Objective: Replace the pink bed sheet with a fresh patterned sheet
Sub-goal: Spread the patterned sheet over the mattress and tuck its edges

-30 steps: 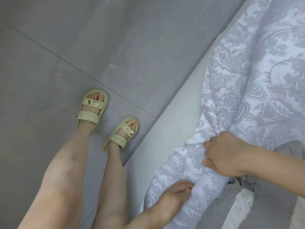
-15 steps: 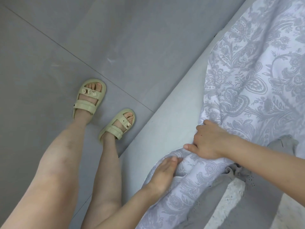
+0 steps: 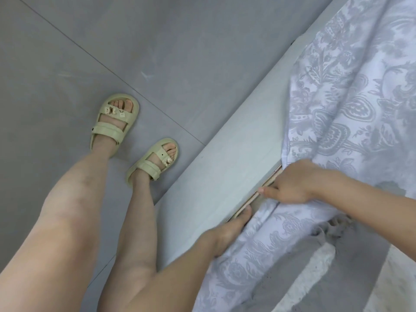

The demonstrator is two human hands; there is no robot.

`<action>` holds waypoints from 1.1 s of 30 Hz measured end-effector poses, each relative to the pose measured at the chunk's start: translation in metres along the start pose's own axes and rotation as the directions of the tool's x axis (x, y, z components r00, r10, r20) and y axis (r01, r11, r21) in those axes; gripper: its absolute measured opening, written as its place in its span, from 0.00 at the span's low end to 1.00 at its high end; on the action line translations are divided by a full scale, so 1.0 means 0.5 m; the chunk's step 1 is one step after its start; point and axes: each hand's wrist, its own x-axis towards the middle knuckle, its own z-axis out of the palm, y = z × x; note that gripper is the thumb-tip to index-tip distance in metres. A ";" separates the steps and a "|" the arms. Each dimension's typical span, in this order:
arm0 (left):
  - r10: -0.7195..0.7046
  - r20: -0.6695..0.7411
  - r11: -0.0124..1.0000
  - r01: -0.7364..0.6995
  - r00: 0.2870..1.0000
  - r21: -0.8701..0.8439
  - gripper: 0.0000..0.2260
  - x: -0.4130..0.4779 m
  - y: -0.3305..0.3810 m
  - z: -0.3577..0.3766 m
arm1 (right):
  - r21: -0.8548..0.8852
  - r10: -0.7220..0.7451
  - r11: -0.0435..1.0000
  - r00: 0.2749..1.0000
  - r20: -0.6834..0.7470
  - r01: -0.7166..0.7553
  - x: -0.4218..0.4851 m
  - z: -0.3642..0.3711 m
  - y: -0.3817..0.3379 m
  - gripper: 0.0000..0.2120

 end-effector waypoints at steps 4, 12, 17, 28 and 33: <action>0.014 -0.043 0.999 -0.016 0.999 -0.046 0.35 -0.040 0.011 -0.036 | -0.030 0.104 0.994 0.994 0.045 -0.102 0.068 0.003 0.003 0.40; 0.544 -0.362 0.832 -0.432 0.757 0.347 0.13 -0.195 -0.033 -0.068 | 0.063 0.123 0.990 0.989 0.079 -0.128 0.113 0.048 -0.018 0.44; 0.583 -0.220 0.692 -0.336 0.782 0.639 0.12 -0.122 -0.068 -0.045 | 0.433 0.017 0.879 0.893 -0.449 0.201 0.026 0.020 -0.008 0.26; 0.499 -0.566 0.752 -0.003 0.656 0.660 0.11 -0.052 -0.050 -0.082 | -0.077 -0.283 0.950 0.732 -0.619 0.301 0.029 0.104 -0.057 0.27; 0.488 -0.501 0.855 -0.274 0.715 0.441 0.12 -0.082 -0.066 -0.067 | -0.107 -0.233 0.972 0.907 -0.351 0.209 0.042 0.076 -0.100 0.21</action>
